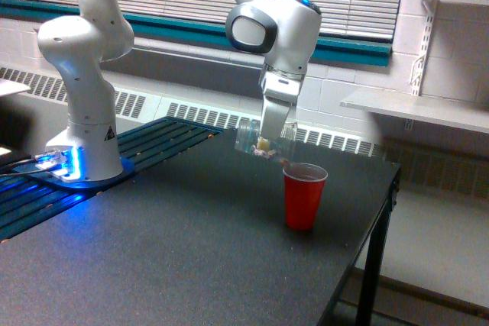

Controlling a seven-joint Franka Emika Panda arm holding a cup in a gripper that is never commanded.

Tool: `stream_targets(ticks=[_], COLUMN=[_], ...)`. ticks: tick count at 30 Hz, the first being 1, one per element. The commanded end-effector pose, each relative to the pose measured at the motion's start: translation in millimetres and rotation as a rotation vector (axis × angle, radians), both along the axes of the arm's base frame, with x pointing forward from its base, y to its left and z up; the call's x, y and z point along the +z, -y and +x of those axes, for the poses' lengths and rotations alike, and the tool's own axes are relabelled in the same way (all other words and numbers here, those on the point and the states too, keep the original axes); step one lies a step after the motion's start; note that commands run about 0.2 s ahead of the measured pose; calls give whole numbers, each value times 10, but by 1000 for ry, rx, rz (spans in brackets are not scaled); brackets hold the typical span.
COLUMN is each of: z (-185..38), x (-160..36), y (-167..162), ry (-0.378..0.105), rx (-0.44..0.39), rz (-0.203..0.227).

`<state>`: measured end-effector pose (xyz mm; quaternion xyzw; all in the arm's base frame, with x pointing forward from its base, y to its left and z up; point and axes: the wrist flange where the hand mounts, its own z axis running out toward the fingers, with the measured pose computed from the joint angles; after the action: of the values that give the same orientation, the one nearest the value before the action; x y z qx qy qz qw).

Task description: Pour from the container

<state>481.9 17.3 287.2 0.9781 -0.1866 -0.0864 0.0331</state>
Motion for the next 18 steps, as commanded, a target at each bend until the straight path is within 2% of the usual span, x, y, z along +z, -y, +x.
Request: stream_targets(ticks=[1,18], z=[12,66], x=[41,97], y=[20,12], ry=[-11,-2], rx=[24,29], rz=[-1,7])
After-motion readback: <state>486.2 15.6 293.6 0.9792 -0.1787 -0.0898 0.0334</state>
